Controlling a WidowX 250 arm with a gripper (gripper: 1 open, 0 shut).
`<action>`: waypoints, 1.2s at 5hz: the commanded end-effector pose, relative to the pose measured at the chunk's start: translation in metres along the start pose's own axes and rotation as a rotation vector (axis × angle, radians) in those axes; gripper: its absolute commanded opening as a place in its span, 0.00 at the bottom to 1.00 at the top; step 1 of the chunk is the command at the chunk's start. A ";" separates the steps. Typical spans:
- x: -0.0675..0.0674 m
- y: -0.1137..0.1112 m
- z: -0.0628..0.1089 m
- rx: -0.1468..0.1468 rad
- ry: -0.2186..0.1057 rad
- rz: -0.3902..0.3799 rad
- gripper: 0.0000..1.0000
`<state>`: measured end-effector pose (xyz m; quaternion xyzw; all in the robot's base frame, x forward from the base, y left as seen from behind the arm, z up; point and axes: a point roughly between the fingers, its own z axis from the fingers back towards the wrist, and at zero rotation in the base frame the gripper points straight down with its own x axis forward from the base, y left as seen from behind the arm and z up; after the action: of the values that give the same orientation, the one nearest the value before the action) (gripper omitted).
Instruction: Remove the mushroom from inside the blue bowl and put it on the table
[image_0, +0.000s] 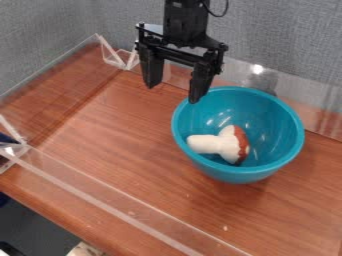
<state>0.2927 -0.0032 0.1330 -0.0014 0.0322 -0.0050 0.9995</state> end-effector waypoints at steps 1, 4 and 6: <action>0.006 -0.017 -0.009 -0.006 0.005 -0.057 1.00; 0.043 -0.100 -0.104 -0.016 0.113 -0.323 0.00; 0.040 -0.097 -0.097 -0.021 0.100 -0.322 0.00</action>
<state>0.3251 -0.0918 0.0275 -0.0137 0.0967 -0.1464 0.9844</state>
